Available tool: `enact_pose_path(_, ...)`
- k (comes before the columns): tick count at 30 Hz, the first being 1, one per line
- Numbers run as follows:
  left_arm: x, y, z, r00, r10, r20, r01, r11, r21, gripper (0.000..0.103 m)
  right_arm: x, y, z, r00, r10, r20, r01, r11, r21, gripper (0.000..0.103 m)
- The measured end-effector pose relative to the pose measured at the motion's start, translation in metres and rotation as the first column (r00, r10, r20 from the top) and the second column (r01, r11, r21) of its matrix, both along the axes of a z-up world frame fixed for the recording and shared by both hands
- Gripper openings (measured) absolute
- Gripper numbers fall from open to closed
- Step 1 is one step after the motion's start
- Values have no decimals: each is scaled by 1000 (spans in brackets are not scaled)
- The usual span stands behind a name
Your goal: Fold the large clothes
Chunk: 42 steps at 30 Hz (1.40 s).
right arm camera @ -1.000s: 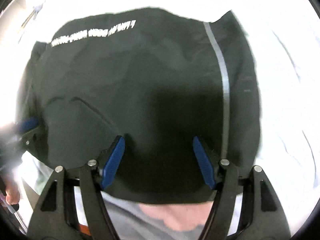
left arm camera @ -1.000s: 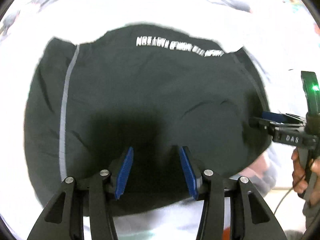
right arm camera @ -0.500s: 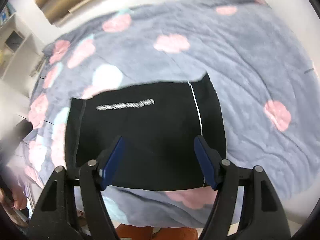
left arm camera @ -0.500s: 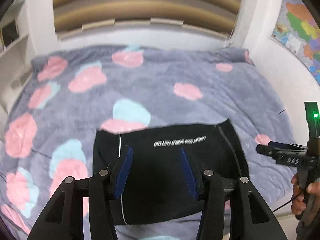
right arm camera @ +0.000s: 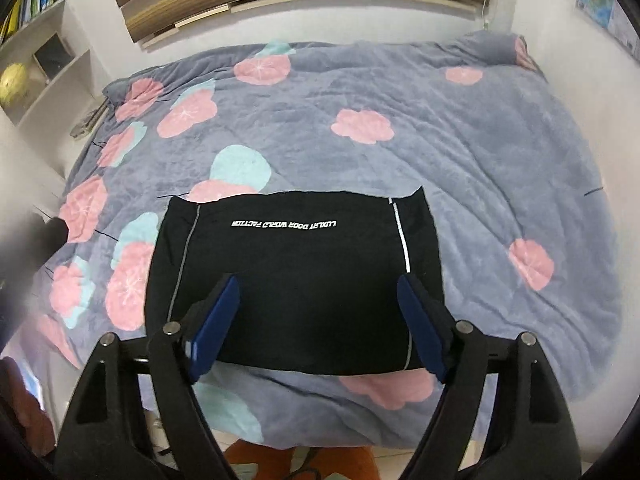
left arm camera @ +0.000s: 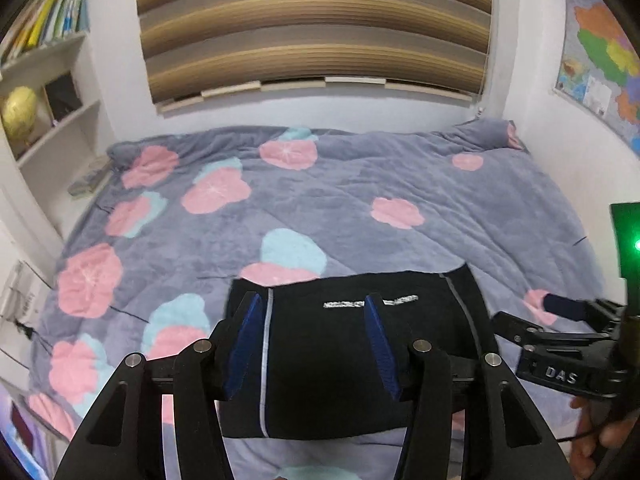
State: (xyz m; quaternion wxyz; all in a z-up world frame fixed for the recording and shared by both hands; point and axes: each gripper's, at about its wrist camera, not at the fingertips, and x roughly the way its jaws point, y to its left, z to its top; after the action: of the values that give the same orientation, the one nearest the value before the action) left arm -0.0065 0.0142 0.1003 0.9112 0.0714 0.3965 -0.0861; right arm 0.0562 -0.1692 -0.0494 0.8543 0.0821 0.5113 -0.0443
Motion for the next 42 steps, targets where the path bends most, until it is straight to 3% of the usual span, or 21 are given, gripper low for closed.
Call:
enact_pose_path(3, 0, -4, -2, 1000, 19, 19, -19, 999, 40, 55, 0, 1, 3, 1000, 1, 9, -1, 1000, 1, 81)
enact_pose_path(10, 4, -1, -2, 999, 48, 15, -49, 997, 59, 55, 1, 4, 5, 1000, 14, 9, -14, 1000, 6, 82)
enact_pose_path(15, 8, 17, 1, 996, 88, 5, -88, 996, 34, 55, 0, 5, 9, 1000, 14, 17, -14, 1000, 13, 83)
enact_pose_path(26, 3, 26, -2, 989, 145, 23, -146, 986, 84, 55, -1, 13, 12, 1000, 25, 16, -25, 1000, 13, 84)
enact_pose_path(42, 6, 23, -10, 989, 150, -4, -149, 985, 89, 55, 3, 16, 6, 999, 32, -1, -32, 999, 10, 84)
